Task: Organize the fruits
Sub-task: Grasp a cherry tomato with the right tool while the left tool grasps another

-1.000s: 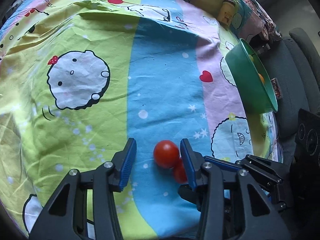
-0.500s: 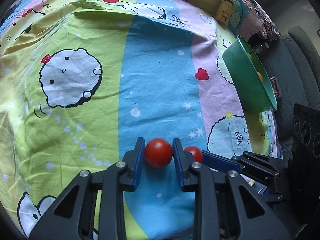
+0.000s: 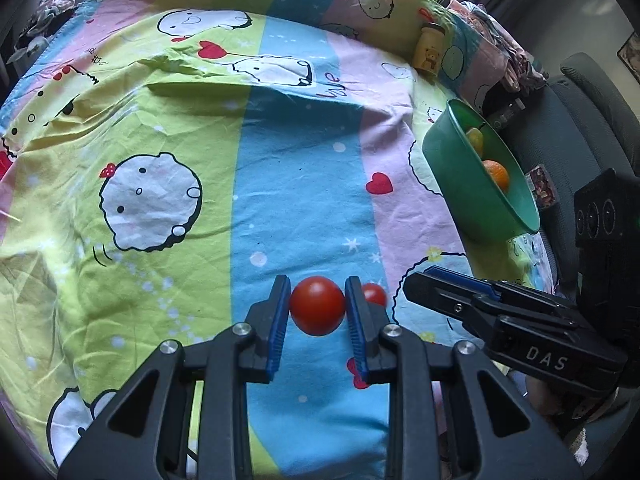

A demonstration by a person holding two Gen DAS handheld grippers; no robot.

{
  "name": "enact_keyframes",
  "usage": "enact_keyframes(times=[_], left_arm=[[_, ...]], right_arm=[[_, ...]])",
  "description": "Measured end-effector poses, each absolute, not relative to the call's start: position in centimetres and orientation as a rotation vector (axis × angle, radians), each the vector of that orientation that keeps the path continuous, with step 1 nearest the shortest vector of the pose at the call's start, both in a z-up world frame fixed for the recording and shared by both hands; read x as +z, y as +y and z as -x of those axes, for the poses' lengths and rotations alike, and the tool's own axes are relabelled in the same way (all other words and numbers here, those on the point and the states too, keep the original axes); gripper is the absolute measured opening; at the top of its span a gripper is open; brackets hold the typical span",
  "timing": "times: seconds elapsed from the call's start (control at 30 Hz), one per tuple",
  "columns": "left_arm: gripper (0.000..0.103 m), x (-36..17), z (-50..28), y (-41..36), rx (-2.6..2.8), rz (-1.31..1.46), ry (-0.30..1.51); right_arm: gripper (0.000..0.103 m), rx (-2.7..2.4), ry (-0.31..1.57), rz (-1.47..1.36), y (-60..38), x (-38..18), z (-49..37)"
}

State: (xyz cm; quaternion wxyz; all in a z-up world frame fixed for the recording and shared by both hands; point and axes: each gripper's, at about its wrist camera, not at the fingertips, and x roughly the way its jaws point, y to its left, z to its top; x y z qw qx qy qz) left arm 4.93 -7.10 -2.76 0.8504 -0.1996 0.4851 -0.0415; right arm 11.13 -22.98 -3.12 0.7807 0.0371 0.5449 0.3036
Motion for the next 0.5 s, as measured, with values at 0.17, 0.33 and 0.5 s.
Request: enact_keyframes(times=[0.17, 0.33, 0.5], left_arm=[[0.027, -3.2, -5.2, -6.8, -0.056, 0.409, 1.035], [0.027, -3.2, -4.8, -4.5, 0.014, 0.449, 1.029], [0.027, -3.4, -4.2, -2.9, 0.055, 0.472, 1.032]], right_arm=[[0.032, 0.671, 1.227, -0.123, -22.4, -3.7, -11.7], [0.032, 0.698, 1.246, -0.165, -21.1, -4.0, -11.8], [0.043, 0.654, 1.206, -0.195, -19.8, -3.6, -12.8]])
